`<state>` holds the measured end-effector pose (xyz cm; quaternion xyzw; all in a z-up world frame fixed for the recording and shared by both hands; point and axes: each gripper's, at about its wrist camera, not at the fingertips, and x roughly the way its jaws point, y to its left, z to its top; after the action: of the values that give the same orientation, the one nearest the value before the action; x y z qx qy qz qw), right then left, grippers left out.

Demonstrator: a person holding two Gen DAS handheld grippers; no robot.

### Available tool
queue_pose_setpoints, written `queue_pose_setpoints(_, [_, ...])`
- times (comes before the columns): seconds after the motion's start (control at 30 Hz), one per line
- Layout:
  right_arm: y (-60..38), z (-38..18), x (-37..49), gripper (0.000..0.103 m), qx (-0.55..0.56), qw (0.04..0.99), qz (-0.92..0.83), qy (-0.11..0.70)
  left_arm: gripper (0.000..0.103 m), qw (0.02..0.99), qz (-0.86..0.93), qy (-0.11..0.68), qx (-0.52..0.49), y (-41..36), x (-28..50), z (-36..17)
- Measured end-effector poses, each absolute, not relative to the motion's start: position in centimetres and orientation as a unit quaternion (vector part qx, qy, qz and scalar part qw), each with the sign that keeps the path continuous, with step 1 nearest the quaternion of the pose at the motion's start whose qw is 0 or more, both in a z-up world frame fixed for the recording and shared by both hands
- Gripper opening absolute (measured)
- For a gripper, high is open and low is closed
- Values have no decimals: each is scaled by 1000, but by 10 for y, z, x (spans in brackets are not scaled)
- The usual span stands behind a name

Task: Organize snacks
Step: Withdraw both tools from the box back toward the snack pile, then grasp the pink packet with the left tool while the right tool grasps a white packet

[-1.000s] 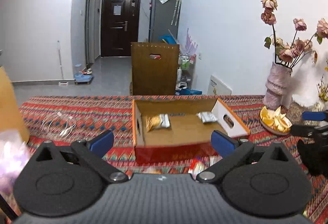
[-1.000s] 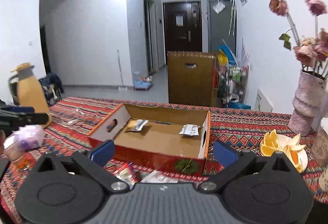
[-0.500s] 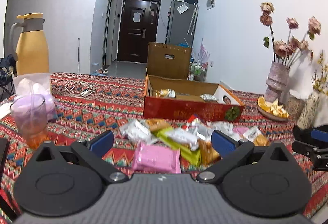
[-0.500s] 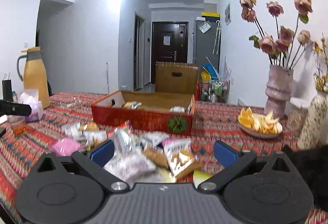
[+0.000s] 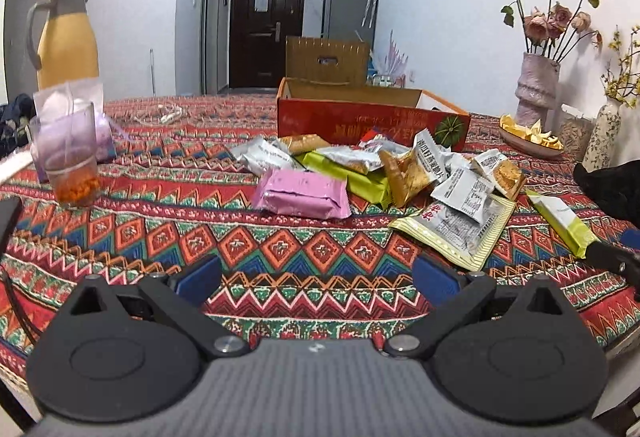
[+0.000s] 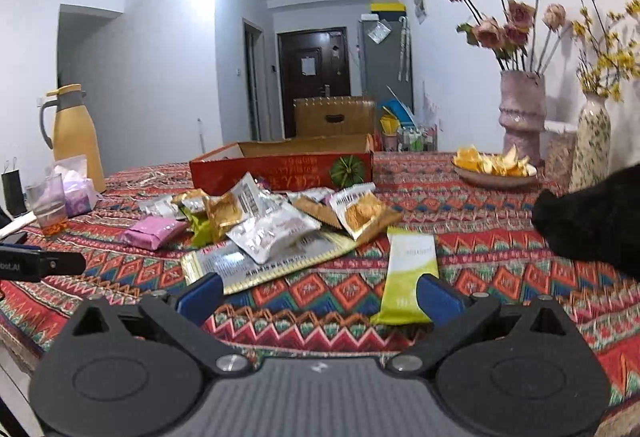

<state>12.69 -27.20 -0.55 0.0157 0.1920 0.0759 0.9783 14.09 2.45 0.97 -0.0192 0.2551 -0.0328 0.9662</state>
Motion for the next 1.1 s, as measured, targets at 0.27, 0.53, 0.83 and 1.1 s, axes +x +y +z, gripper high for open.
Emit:
queue_pose_setpoints(0.27, [-267,-12,141,103,20,976,89,196,103,963,-36,267,-21,30,161,8])
queue_pose_setpoints(0.53, [-267,-3,182,94,33,969,96,227,103,957,-24,289,-6,29,210,5])
queue_pose_setpoints(0.83, [-248,-7,244,80,75,953,131,262,103,948,-23,318,12,30,284,-4])
queue_pose_setpoints(1.1, [-227,-17,302,77,107,939,135,297,103,936,-43,350,-13,36,323,-13])
